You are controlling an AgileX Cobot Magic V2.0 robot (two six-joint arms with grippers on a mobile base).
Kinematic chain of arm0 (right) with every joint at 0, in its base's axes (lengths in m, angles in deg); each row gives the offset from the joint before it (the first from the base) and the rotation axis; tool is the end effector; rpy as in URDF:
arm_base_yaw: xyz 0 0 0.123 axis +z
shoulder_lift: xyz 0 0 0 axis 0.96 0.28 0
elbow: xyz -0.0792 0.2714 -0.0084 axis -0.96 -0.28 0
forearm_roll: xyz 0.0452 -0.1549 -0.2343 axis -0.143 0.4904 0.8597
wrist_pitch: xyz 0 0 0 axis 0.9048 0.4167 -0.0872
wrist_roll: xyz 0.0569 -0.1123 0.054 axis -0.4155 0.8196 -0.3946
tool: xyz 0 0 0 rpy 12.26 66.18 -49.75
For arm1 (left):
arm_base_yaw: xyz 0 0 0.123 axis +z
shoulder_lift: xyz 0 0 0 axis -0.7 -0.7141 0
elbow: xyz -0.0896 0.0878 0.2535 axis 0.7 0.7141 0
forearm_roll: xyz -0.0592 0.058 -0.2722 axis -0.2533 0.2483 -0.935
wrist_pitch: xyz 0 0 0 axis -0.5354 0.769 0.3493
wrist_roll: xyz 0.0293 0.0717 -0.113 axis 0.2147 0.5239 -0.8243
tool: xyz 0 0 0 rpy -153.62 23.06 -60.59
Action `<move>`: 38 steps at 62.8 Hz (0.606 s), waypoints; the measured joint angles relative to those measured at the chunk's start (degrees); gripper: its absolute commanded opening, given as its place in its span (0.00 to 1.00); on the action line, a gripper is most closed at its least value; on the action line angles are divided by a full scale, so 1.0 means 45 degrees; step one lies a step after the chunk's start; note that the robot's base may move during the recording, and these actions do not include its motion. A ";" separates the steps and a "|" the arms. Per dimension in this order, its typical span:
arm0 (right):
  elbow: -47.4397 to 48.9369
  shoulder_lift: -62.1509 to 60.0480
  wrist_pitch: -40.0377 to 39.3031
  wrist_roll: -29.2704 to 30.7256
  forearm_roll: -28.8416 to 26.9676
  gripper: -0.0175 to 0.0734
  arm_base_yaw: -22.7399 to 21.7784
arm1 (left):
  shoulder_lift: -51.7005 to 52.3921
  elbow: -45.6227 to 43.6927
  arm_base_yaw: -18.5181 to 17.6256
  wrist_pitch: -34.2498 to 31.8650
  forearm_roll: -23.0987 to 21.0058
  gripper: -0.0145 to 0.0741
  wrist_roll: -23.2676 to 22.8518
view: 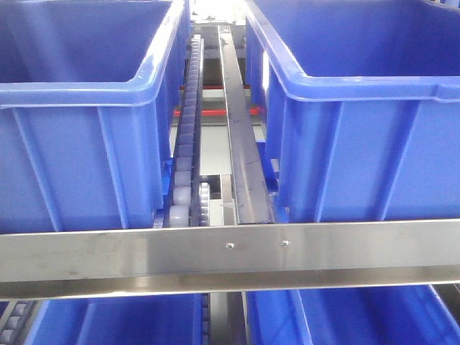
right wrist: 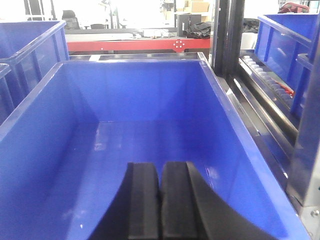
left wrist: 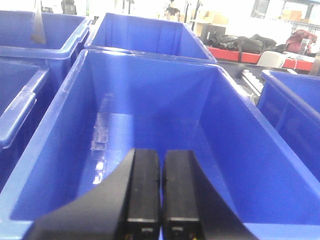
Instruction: Pick and sort blue part to right shelf
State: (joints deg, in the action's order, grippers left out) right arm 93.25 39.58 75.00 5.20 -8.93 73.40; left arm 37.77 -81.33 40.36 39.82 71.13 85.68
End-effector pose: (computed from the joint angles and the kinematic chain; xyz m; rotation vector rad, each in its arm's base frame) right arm 0.1980 -0.0009 0.2935 0.0657 1.5282 0.0626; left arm 0.1601 -0.0143 0.3082 -0.0290 1.5597 -0.1736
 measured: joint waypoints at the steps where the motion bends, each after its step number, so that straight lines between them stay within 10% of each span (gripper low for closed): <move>1: 0.0000 -0.0024 0.0021 0.0000 0.0000 0.25 0.0000 | 0.0032 0.0000 0.0000 0.0020 0.0000 0.30 0.0000; 38: 0.0000 -0.0106 0.0345 0.0000 0.0000 0.25 0.0000 | 0.0092 0.0016 0.0000 0.0134 0.0000 0.30 0.0000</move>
State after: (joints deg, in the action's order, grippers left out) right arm 93.25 39.11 76.55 5.20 -8.93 73.40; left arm 38.19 -81.25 40.36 40.43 71.13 85.68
